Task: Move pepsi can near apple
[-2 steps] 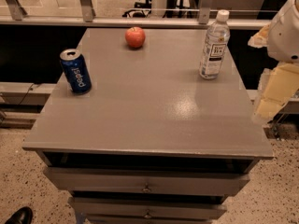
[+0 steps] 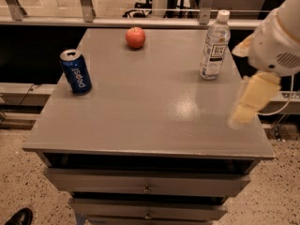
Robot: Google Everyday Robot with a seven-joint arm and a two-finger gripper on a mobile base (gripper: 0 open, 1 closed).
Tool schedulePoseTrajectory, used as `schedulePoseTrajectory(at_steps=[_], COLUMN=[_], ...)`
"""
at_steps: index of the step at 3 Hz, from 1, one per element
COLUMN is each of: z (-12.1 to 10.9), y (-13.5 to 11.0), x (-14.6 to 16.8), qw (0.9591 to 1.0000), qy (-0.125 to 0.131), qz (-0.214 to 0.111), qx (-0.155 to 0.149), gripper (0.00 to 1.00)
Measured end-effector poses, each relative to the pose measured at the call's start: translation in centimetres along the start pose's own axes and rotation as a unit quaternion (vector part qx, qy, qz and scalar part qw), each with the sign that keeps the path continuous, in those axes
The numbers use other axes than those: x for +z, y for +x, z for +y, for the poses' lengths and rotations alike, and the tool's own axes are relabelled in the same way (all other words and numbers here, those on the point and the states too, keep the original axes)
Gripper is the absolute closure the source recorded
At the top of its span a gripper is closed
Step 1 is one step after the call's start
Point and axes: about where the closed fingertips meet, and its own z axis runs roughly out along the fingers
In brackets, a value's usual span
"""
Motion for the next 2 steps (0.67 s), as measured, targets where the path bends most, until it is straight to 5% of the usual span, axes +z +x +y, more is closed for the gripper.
schedulePoseTrajectory(at_steps=[1,2], z=[1.1,2.2], y=[-4.2,-10.6], x=[2.5,4.6], qw=[0.9979,0.9868], qy=[-0.023,-0.054], qz=[-0.061,-0.153], qx=[0.001,-0.004], gripper=[0.00,0.00])
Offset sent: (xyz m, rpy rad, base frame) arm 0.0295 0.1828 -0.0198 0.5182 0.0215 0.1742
